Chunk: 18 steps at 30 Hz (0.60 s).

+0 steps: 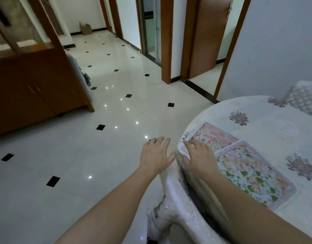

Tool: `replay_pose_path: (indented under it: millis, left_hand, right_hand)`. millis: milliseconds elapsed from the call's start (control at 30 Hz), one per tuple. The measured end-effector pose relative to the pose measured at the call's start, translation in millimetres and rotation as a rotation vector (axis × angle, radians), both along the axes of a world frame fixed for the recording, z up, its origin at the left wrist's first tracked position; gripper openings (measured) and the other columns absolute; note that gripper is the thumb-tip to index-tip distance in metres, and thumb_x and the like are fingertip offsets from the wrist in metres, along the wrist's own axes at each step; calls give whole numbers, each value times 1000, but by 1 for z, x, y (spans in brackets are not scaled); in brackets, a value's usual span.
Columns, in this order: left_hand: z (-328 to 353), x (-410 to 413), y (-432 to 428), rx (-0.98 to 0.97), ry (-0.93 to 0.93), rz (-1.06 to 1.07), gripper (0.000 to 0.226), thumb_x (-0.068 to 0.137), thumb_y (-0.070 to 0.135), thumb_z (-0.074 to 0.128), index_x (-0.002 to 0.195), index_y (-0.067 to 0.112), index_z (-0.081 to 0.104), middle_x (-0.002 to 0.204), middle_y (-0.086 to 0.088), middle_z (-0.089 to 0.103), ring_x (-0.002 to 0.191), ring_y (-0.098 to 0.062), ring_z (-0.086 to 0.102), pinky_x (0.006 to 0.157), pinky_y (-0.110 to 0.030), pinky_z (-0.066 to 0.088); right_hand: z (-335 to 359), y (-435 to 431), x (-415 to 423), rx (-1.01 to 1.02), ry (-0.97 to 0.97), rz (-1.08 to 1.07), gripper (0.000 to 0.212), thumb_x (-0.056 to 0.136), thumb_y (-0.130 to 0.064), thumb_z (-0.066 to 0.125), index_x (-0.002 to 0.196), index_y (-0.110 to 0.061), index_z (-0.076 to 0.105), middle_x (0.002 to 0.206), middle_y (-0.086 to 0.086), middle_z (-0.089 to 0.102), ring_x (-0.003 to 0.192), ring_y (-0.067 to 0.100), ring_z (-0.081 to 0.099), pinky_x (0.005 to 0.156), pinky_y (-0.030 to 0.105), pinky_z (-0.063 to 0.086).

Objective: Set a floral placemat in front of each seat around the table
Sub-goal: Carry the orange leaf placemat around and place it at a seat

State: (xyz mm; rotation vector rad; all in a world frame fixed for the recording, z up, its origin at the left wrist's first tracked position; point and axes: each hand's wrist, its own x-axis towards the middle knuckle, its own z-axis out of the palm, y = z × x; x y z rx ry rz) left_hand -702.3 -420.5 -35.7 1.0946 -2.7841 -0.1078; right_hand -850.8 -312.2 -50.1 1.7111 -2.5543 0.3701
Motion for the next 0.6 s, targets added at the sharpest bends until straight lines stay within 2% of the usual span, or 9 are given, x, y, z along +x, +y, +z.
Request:
replay_pose_path:
  millis: [133,200,300,600]
  left_hand:
    - [-7,-25,-63,34,-4,-58,59,89,56,38,139,24,44,141,3,51,128,-22,46,100,-39,42]
    - [-9,-41,-82,55,-11,-103,58,90,55,41,141,25,42,143,4,49,130,-21,44,101,-39,40]
    - [-10,-69,-94,68,-3,-199,58,91,54,42,141,25,42,143,3,50,129,-21,45,102,-39,39]
    - [-34,-177,-63,160,-110,-512,61,94,55,39,147,27,34,150,3,42,132,-23,42,106,-41,40]
  right_hand:
    - [-1,-53,-13,41,-12,-56,54,85,-44,40,132,-20,53,125,6,61,117,26,54,99,45,43]
    - [0,-66,-25,41,-21,-95,54,85,-43,38,131,-18,55,124,7,61,116,28,56,97,46,43]
    - [-3,-65,-50,94,-18,-177,52,88,-41,46,134,-18,52,127,8,60,119,28,54,99,47,43]
    - [-25,44,-115,216,-111,-615,54,97,-44,39,146,-23,34,147,4,42,135,25,38,111,44,32]
